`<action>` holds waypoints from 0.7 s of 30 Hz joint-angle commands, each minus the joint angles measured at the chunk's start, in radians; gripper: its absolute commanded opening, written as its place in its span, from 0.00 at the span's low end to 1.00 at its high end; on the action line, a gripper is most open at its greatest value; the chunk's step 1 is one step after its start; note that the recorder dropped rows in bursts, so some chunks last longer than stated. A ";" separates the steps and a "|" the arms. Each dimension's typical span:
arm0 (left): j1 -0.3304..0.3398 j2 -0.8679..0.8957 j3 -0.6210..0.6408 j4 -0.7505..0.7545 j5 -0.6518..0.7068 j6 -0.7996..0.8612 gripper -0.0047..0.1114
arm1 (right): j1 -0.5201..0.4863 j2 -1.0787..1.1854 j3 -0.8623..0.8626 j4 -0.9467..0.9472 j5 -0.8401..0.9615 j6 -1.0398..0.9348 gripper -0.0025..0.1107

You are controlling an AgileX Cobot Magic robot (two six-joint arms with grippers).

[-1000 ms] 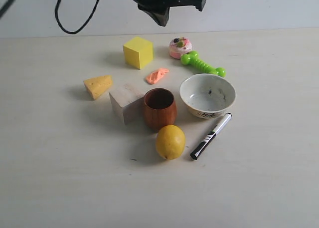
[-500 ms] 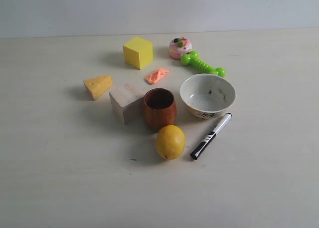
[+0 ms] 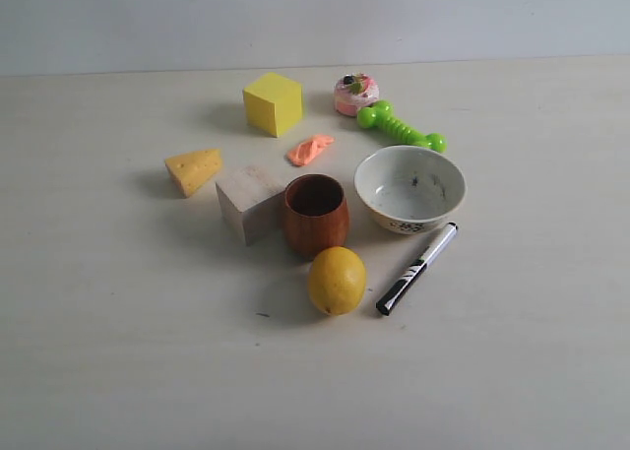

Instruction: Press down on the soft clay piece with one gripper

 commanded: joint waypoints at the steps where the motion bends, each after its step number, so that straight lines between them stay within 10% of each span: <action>1: -0.002 -0.116 0.009 0.011 0.095 -0.006 0.04 | -0.005 -0.006 0.004 -0.006 -0.012 -0.001 0.02; 21: 0.019 -0.290 0.033 0.132 0.110 -0.002 0.04 | -0.005 -0.006 0.004 -0.006 -0.012 -0.001 0.02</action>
